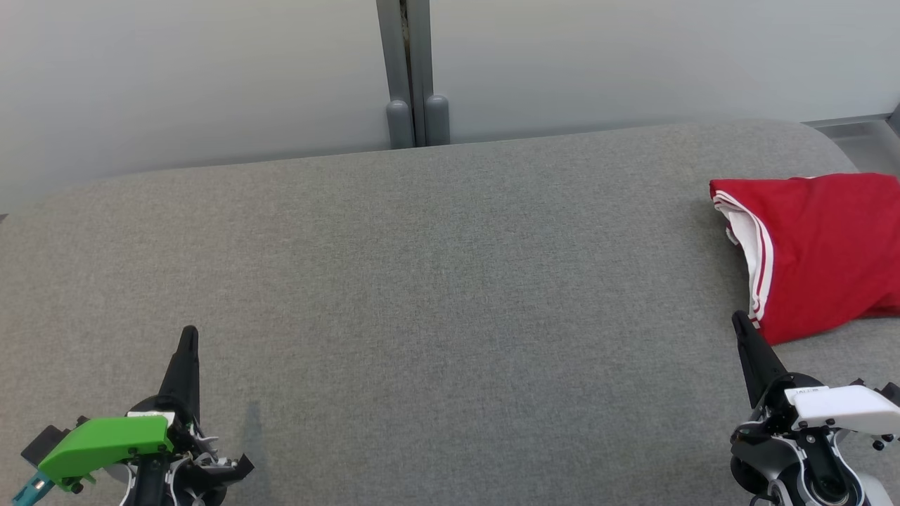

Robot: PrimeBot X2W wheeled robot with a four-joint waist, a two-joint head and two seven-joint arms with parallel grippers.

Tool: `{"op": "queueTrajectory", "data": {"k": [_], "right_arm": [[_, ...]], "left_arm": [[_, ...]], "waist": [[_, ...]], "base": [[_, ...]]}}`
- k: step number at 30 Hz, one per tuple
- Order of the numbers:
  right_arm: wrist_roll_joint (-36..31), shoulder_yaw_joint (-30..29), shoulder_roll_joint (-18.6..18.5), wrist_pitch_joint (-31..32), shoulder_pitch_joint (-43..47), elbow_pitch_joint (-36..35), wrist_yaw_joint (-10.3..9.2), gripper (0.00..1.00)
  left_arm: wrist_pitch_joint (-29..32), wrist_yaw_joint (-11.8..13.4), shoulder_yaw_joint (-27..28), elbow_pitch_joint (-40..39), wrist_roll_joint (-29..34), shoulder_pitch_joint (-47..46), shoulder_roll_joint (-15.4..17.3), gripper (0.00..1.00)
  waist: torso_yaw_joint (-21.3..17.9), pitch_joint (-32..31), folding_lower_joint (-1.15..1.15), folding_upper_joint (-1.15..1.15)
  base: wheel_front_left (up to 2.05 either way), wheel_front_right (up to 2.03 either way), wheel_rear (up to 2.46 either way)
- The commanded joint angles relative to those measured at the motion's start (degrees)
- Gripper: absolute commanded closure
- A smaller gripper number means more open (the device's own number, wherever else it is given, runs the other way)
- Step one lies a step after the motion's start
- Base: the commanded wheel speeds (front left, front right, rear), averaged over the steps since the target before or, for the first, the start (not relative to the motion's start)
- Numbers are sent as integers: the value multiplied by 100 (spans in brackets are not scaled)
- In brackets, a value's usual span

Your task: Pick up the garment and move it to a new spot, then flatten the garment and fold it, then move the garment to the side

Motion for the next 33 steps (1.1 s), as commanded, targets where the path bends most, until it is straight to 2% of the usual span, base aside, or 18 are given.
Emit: {"op": "queueTrajectory", "data": {"k": [1,33], "right_arm": [[20,-12,-32,16,-51,-21,0,100],[20,-11,-32,15,-51,-21,0,100]], "left_arm": [[18,-26,12,-9,-20,-59,31,100],[17,-27,11,-10,-20,-59,31,100]], "waist": [[0,0,0,0],[0,0,0,0]], "base": [[0,0,0],[0,0,0]]}}
